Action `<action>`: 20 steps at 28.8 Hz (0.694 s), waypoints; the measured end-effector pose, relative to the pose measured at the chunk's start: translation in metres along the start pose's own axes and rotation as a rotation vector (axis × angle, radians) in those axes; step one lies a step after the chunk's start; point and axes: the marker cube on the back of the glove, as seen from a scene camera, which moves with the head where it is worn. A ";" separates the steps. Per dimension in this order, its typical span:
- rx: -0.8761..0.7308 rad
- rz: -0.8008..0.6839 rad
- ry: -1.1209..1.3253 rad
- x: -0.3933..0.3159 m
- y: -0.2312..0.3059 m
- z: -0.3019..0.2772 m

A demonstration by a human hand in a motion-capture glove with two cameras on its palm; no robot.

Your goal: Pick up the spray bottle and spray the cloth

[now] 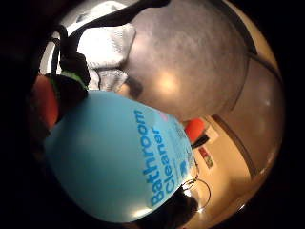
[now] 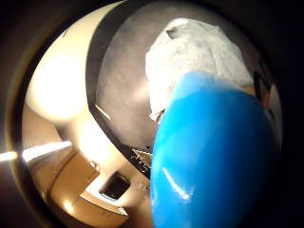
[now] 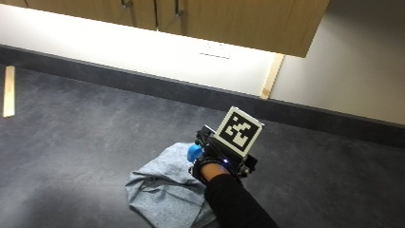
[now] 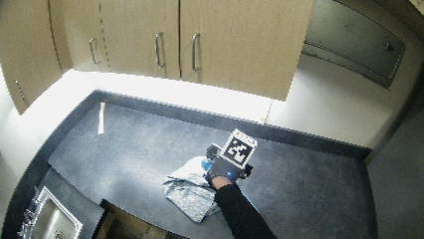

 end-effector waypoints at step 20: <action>0.094 -0.180 -0.218 -0.004 0.014 -0.008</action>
